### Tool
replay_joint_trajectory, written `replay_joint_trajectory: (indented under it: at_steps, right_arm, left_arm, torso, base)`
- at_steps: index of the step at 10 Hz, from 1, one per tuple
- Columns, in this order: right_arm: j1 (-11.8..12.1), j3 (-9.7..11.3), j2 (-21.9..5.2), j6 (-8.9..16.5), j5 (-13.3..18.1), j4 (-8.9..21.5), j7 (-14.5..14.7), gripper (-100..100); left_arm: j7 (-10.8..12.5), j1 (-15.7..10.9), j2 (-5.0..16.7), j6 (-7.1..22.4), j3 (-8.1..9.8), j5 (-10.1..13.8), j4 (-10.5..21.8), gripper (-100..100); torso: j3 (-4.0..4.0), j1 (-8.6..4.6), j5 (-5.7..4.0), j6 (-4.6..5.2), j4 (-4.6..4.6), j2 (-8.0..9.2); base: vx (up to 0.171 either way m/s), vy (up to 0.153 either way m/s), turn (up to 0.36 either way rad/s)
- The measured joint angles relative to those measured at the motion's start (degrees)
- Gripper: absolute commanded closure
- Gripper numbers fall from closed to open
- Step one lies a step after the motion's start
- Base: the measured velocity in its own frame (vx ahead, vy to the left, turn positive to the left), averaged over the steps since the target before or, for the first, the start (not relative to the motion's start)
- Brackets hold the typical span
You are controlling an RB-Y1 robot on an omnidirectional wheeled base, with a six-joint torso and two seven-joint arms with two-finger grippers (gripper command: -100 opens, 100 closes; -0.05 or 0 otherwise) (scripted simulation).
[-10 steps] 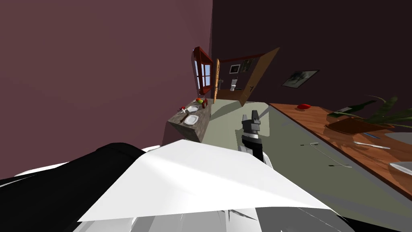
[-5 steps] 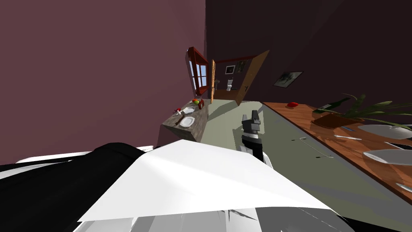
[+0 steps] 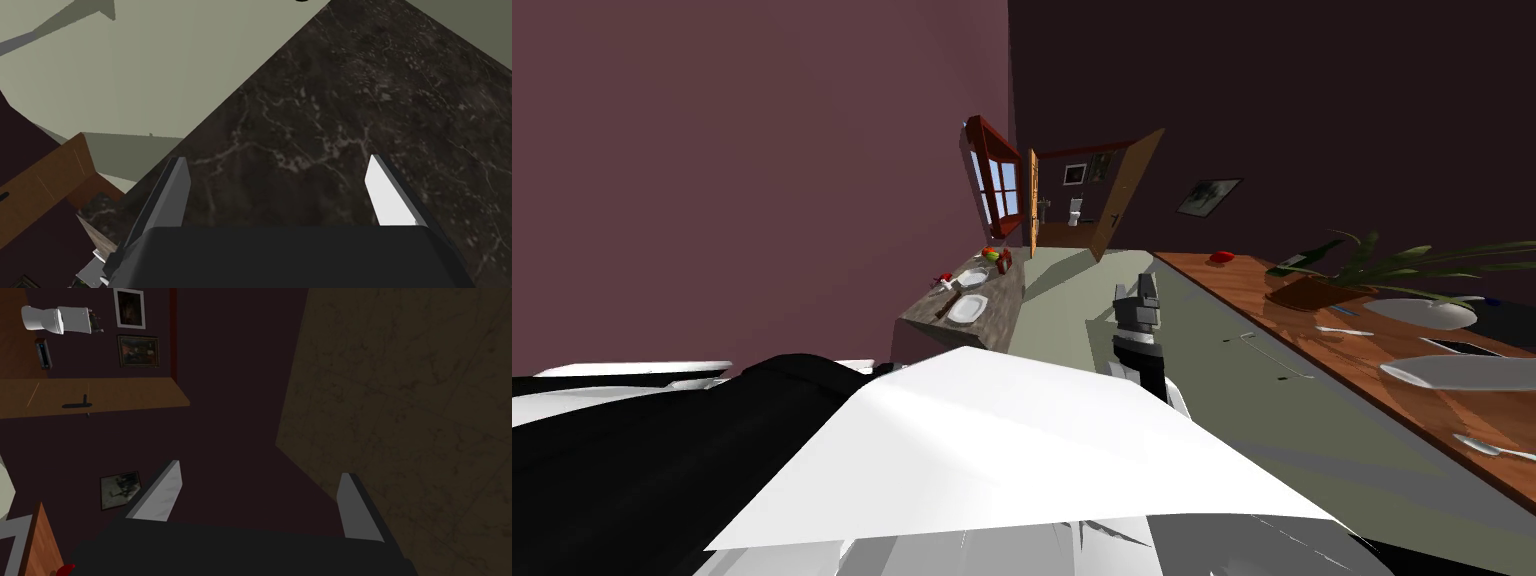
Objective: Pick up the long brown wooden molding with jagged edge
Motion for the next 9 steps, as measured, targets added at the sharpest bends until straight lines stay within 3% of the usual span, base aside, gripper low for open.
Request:
replay_joint_trajectory:
  at_steps: [2,3,7,9]
  right_arm:
    - [0.0,0.0,0.0,0.0,0.0,0.0,0.0,0]
    - [0.0,0.0,0.0,0.0,0.0,0.0,0.0,0]
    - [0.0,0.0,0.0,0.0,0.0,0.0,0.0,0]
    - [0.0,0.0,0.0,0.0,0.0,0.0,0.0,0]
  left_arm:
    - [-0.6,-0.2,2.9,-1.2,-2.16,0.2,1.8,-100]
    - [-0.4,-1.7,4.1,-1.6,-4.08,-0.6,3.4,-100]
    - [-0.8,-3.8,8.8,-3.1,-8.61,-1.2,6.8,-100]
    - [-2.0,-4.7,11.3,-3.9,-11.19,-0.9,8.5,-100]
  torso:
    - [0.00,0.01,0.00,-0.01,0.00,-0.01]
    - [-0.05,-0.02,0.00,0.03,-0.01,-0.09]
    - [-0.06,0.03,0.00,0.01,-0.02,-0.12]
    - [-0.12,0.01,0.01,-0.01,-0.05,-0.20]
  base:
    - [0.088,-0.023,-0.118]
    - [0.087,-0.027,-0.063]
    - [0.115,-0.016,-0.122]
    - [0.123,-0.013,-0.099]
